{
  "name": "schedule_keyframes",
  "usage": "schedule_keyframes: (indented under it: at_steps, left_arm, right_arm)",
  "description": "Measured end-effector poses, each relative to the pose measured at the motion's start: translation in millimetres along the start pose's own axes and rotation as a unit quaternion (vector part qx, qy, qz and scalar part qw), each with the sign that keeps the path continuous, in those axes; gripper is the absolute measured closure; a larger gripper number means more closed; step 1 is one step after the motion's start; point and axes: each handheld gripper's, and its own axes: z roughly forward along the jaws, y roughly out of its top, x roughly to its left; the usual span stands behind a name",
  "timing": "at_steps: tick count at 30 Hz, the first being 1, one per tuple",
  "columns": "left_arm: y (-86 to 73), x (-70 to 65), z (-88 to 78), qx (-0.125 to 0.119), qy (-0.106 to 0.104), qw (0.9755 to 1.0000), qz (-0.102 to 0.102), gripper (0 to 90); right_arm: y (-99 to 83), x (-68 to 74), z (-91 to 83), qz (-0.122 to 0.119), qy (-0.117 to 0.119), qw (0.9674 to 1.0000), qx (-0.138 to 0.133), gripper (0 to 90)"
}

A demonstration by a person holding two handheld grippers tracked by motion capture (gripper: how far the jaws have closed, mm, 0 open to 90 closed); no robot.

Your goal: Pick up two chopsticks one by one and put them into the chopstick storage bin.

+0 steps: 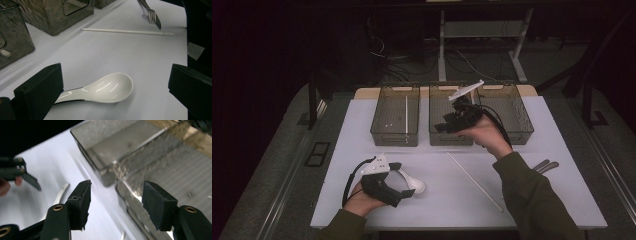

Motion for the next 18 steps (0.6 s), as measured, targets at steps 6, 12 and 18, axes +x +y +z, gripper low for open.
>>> schedule_keyframes:
  at_steps: [6,12,18]
  left_arm:
    - [-0.4,-0.3,0.8,0.002,0.0,1.0,0.001,0.0]
    - [-0.9,-0.2,1.5,0.003,0.0,1.0,0.001,0.0]
    - [-1.5,-0.2,1.6,0.004,0.002,1.0,0.001,0.0]
  right_arm:
    - [-23.9,2.5,-13.5,-0.005,-0.011,0.9999,0.003,45.1]
    - [-47.1,3.4,-24.1,-0.004,-0.016,0.9999,0.002,49.6]
    - [-67.9,5.1,-32.5,0.013,-0.007,0.9998,0.009,53.1]
